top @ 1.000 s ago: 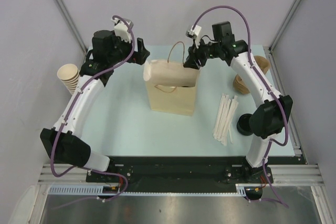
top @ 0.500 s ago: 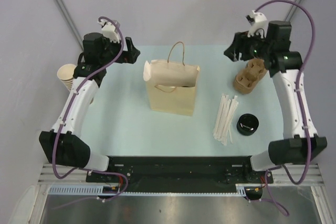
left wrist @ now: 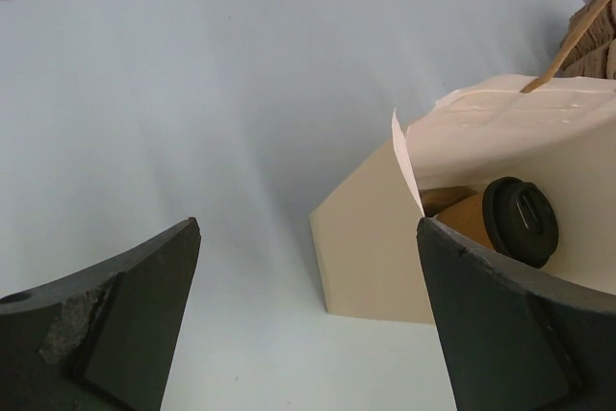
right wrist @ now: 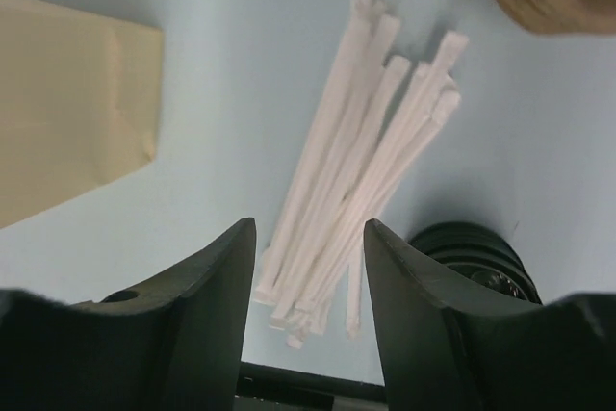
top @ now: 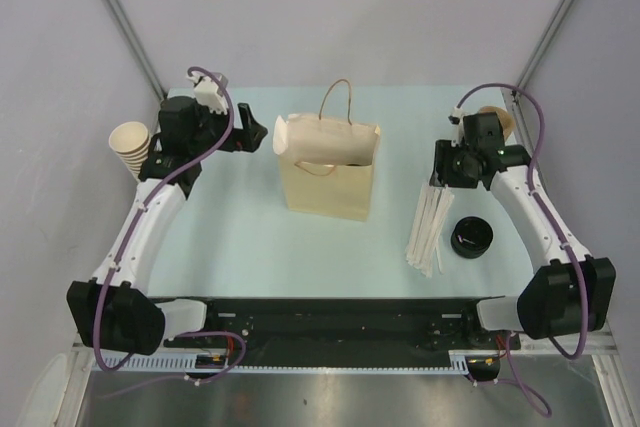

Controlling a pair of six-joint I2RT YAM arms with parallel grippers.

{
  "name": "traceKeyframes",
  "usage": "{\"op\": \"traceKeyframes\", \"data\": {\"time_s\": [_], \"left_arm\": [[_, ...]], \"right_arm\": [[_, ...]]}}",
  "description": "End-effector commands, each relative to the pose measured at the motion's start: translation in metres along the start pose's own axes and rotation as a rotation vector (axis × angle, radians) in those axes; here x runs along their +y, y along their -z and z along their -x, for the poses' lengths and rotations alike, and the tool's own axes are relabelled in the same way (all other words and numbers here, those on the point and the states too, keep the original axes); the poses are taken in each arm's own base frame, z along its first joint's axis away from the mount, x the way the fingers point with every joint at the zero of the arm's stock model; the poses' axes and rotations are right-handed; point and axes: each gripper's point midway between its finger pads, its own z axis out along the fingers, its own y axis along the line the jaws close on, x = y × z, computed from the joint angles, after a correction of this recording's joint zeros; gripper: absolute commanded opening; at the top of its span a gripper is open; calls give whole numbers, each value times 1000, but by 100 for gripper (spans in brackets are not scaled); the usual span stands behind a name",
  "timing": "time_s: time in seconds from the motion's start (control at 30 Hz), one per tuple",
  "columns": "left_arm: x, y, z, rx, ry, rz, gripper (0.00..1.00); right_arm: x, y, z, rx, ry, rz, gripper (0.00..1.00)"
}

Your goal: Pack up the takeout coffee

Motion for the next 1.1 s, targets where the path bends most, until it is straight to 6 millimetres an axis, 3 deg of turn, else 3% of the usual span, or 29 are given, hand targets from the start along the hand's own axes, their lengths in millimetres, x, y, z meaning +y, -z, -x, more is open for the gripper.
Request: {"op": "traceKeyframes", "data": {"time_s": [0.0,0.1,0.43,1.07], "left_arm": [[-6,13,16,-78,14,-15,100],[-5,12,15,-77,32,-9,99],[-3,13,16,-80,13,8,100],[7,11,9,-68,28,32,100]], "right_arm": [[-16,-16,-7,-8,-124,-101,46],[-35,-28,-18,19,-168,-185,37],[-65,-75,-35,88,-315,-254,28],[-77,-116,-62,202,-371,-264,25]]}}
